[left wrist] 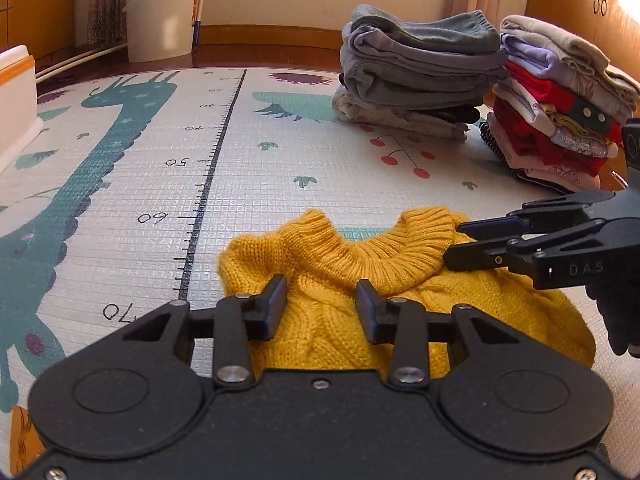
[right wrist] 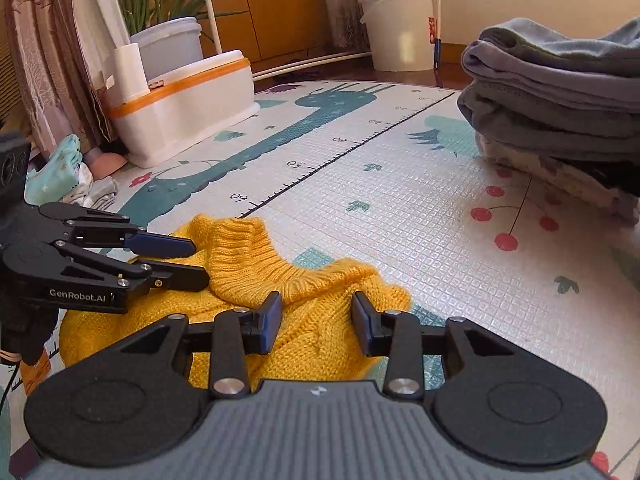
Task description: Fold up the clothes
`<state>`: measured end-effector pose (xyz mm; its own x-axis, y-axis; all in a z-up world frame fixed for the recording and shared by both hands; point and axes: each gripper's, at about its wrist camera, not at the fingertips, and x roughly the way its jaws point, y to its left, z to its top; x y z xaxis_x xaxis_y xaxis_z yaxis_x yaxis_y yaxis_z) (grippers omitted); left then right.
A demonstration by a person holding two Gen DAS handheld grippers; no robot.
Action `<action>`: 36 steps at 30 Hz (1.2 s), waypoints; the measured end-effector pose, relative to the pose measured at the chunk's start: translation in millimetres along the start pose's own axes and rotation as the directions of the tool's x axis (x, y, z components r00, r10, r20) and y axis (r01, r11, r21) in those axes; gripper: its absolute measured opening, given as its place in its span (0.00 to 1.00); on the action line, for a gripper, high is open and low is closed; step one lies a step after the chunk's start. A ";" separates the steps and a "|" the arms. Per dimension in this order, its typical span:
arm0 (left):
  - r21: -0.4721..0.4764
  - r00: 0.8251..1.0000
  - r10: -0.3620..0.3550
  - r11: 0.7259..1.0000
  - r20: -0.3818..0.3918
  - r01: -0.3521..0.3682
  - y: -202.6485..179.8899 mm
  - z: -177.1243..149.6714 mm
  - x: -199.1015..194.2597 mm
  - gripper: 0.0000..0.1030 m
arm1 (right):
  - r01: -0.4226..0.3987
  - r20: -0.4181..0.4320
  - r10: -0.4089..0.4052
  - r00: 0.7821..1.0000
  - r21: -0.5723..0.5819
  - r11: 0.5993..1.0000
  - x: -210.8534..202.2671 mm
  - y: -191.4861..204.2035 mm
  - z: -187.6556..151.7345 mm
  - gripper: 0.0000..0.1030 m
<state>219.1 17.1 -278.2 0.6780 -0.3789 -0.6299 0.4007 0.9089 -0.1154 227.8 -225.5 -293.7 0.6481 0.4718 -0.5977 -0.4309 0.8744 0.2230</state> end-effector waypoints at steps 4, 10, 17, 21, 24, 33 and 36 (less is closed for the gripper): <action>0.009 1.000 0.009 1.000 -0.026 -0.009 -4.6 8.7 -3.4 0.37 | -0.008 -0.013 0.009 1.000 0.024 1.000 3.5 -1.4 -2.4 0.39; -0.276 0.998 0.056 0.960 0.011 -0.051 21.3 6.3 -56.8 0.60 | -0.013 0.044 0.003 0.999 0.215 0.977 -33.3 -6.8 4.9 0.62; -0.584 0.997 -0.059 0.811 -0.042 0.024 50.5 -39.3 -66.3 0.65 | -0.071 -0.005 0.089 0.996 0.573 0.817 -41.5 -21.8 -34.2 0.71; -0.654 0.994 -0.099 0.755 -0.054 0.040 60.0 -45.0 -57.6 0.67 | -0.070 -0.022 0.109 0.994 0.639 0.766 -36.2 -23.7 -49.6 0.71; -0.675 0.988 -0.130 0.736 -0.079 0.043 65.7 -40.9 -48.1 0.68 | -0.071 -0.032 0.124 0.992 0.666 0.743 -31.7 -24.9 -55.3 0.71; -0.706 0.968 -0.224 0.704 -0.116 0.078 73.4 -32.7 -18.5 0.69 | -0.116 -0.017 0.186 0.982 0.727 0.677 -14.3 -37.8 -59.1 0.71; -0.729 0.970 -0.224 0.680 -0.094 0.086 73.0 -36.6 -18.2 0.68 | -0.135 0.001 0.199 0.980 0.737 0.663 -12.0 -40.2 -60.5 0.71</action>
<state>213.5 96.7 -303.3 0.5099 -0.5548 -0.6574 -0.1181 0.7118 -0.6923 199.4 -273.2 -342.0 0.5497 0.6366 -0.5408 0.0893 0.5989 0.7958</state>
